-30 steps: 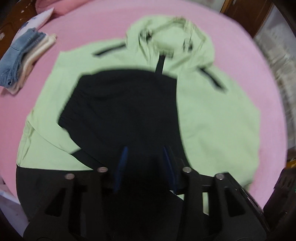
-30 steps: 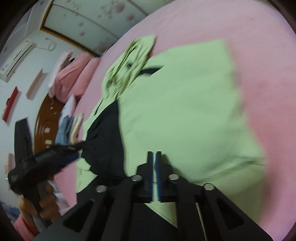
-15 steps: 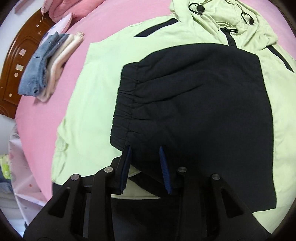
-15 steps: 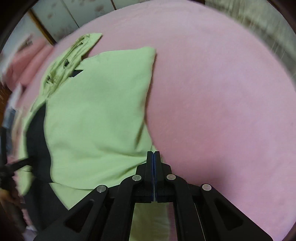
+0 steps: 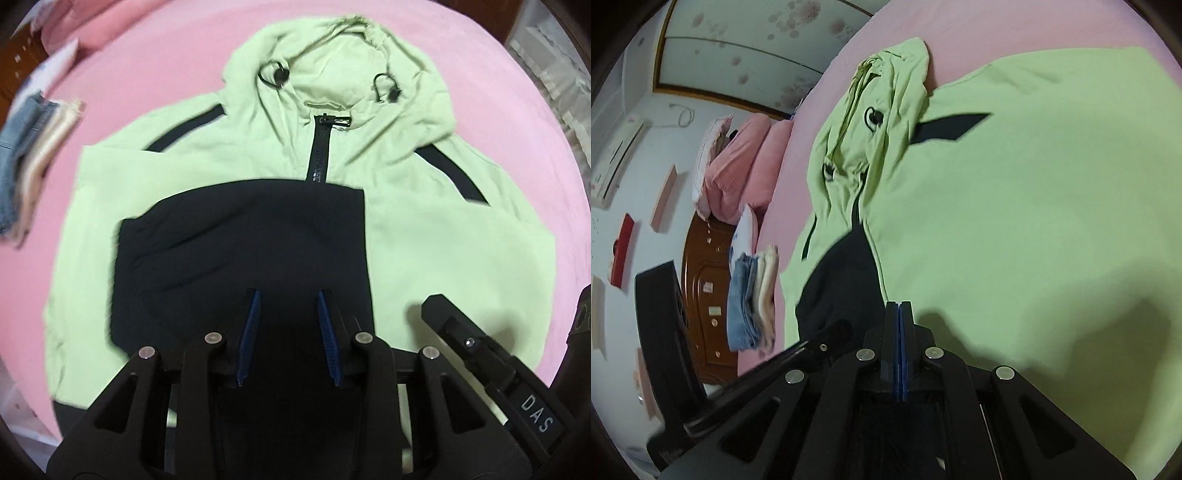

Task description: Fold large clothes

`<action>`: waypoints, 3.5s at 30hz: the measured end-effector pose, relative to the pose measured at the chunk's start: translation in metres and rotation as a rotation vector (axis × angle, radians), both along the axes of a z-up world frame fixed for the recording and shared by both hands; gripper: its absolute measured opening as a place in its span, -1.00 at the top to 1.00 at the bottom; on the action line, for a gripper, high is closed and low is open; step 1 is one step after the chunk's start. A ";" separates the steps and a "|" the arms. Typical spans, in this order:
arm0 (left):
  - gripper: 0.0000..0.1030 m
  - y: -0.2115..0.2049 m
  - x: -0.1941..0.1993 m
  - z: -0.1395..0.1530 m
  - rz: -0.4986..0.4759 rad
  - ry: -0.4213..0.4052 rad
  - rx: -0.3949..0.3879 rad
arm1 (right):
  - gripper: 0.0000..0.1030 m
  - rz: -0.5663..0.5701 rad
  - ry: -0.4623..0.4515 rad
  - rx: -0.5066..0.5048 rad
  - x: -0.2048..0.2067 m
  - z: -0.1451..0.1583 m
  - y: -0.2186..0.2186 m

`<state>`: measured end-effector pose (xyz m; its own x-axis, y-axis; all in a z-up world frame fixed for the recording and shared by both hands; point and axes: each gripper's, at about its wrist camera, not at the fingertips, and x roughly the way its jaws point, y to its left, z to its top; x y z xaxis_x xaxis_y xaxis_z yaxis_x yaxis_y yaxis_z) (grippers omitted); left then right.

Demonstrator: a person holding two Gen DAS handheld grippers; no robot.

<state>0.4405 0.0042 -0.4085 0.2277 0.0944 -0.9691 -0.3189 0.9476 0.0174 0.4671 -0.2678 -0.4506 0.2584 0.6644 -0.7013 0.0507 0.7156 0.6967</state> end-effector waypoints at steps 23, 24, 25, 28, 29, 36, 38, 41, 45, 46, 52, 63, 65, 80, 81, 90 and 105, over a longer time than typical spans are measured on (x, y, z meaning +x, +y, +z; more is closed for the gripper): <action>0.35 0.066 0.032 -0.023 0.123 0.053 0.153 | 1.00 -0.215 -0.092 -0.558 0.092 -0.011 -0.116; 0.35 0.067 0.031 -0.021 0.117 0.049 0.144 | 1.00 -0.223 -0.087 -0.555 0.089 -0.010 -0.117; 0.35 0.061 0.029 -0.022 0.114 0.049 0.137 | 1.00 -0.237 -0.078 -0.548 0.085 -0.009 -0.118; 0.33 0.061 0.023 -0.020 0.097 0.088 0.094 | 1.00 -0.300 -0.036 -0.517 0.047 -0.002 -0.143; 0.30 0.062 0.020 -0.020 0.101 0.100 0.080 | 1.00 -0.317 -0.024 -0.510 0.032 -0.001 -0.148; 0.06 0.056 -0.013 -0.006 0.105 0.098 0.031 | 1.00 -0.331 0.068 -0.580 -0.067 0.012 -0.167; 0.06 0.049 -0.031 -0.001 0.084 0.092 0.038 | 1.00 -0.334 0.076 -0.583 -0.085 0.016 -0.167; 0.05 0.041 -0.057 0.001 0.048 0.110 0.029 | 1.00 -0.309 0.087 -0.619 -0.105 0.026 -0.159; 0.04 0.028 -0.082 0.005 -0.018 0.159 0.027 | 0.94 -0.248 0.112 -0.642 -0.123 0.053 -0.147; 0.04 0.025 -0.088 0.007 -0.033 0.173 0.023 | 0.90 -0.230 0.126 -0.624 -0.126 0.059 -0.140; -0.04 0.008 -0.122 0.030 -0.063 0.210 -0.066 | 0.15 -0.048 0.166 -0.628 -0.145 0.080 -0.074; -0.40 -0.004 -0.165 0.106 -0.171 0.205 -0.065 | -0.55 0.132 0.172 -0.617 -0.184 0.129 0.048; -0.44 0.004 -0.166 0.113 -0.170 0.208 -0.071 | -0.56 0.161 0.175 -0.625 -0.183 0.137 0.063; -0.44 0.062 -0.051 0.133 -0.412 0.315 0.081 | -0.57 0.353 0.201 -0.650 -0.071 0.140 0.119; -0.44 0.066 -0.037 0.137 -0.428 0.307 0.088 | -0.57 0.347 0.206 -0.694 -0.052 0.142 0.116; -0.44 0.147 0.141 0.173 -0.354 0.293 0.106 | -0.58 0.247 0.147 -0.761 0.132 0.185 0.076; -0.46 0.146 0.292 0.075 -0.166 0.065 -0.285 | -0.64 0.023 0.171 -0.292 0.321 0.113 0.027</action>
